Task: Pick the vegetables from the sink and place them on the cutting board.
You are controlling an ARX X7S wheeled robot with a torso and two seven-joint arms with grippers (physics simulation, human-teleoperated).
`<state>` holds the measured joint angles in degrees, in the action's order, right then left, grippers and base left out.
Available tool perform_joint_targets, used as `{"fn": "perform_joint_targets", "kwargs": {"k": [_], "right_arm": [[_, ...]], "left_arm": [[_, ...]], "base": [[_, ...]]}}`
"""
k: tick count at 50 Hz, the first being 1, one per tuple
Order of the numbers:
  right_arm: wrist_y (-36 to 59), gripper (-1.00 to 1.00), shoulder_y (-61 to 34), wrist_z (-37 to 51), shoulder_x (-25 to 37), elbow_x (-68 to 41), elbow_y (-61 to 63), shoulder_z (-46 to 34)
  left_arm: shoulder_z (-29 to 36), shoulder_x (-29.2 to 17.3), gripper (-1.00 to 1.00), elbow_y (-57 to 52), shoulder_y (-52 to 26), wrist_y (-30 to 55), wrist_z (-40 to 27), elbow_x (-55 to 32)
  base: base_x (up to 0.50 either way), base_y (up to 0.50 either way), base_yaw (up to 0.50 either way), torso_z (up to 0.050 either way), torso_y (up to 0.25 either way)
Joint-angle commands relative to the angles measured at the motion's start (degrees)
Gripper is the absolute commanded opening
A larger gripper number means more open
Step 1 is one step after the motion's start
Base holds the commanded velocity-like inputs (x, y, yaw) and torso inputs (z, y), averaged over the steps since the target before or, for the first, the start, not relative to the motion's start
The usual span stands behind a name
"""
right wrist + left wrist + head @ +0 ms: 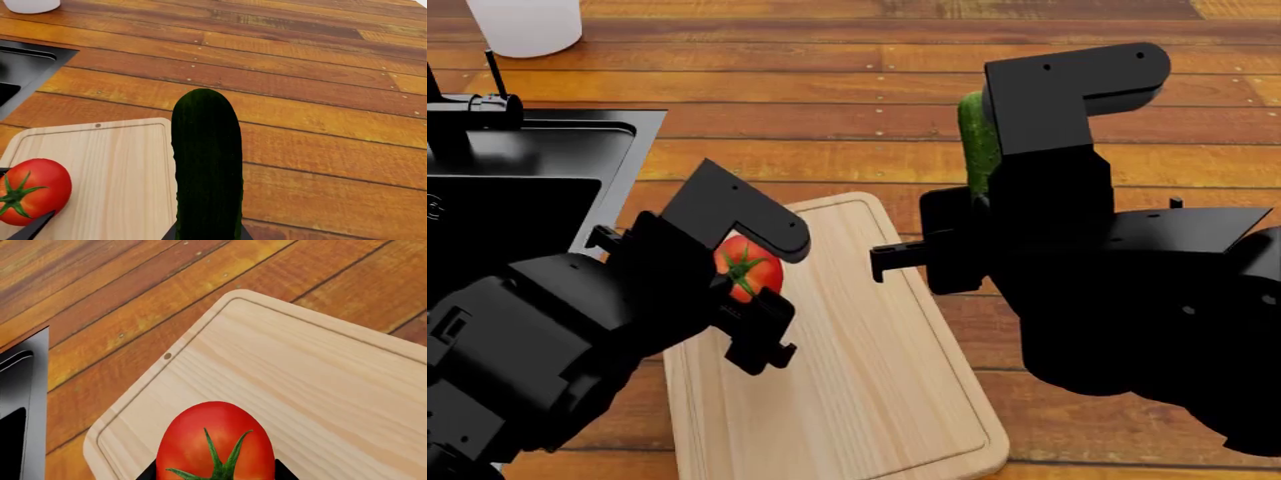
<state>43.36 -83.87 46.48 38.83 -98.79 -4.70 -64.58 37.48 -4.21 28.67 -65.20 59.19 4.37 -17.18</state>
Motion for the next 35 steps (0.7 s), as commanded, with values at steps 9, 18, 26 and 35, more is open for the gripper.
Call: {"fn": "perform_joint_targets", "kwargs": {"k": [9, 18, 26, 35], "right_arm": [[0.4, -1.0, 0.1, -1.9, -1.6, 2.5, 0.1, 1.8], [0.4, -1.0, 0.3, -1.9, -1.8, 2.4, -0.1, 1.7], [-0.1, -1.0, 1.1, -1.7, -1.8, 2.4, 0.1, 1.7], [4.9, -1.0, -0.6, -0.5, -4.6, -5.6, -5.0, 1.5]], "left_arm": [[-0.2, 0.1, 1.0, -1.3, 1.5, 0.1, 0.3, -2.5], [-4.8, -2.0, 1.0, -10.8, 0.0, 4.0, -2.5, -5.0], [-7.3, -2.9, 1.0, -16.2, -0.8, 6.6, -3.7, -6.8], [-15.4, -3.5, 1.0, -24.9, -0.3, 8.1, -9.0, -8.7]], "base": [[0.0, 0.0, 0.0, 0.0, 0.0], [0.0, 0.0, 0.0, 0.0, 0.0], [0.0, 0.0, 0.0, 0.0, 0.0], [0.0, 0.0, 0.0, 0.0, 0.0]]}}
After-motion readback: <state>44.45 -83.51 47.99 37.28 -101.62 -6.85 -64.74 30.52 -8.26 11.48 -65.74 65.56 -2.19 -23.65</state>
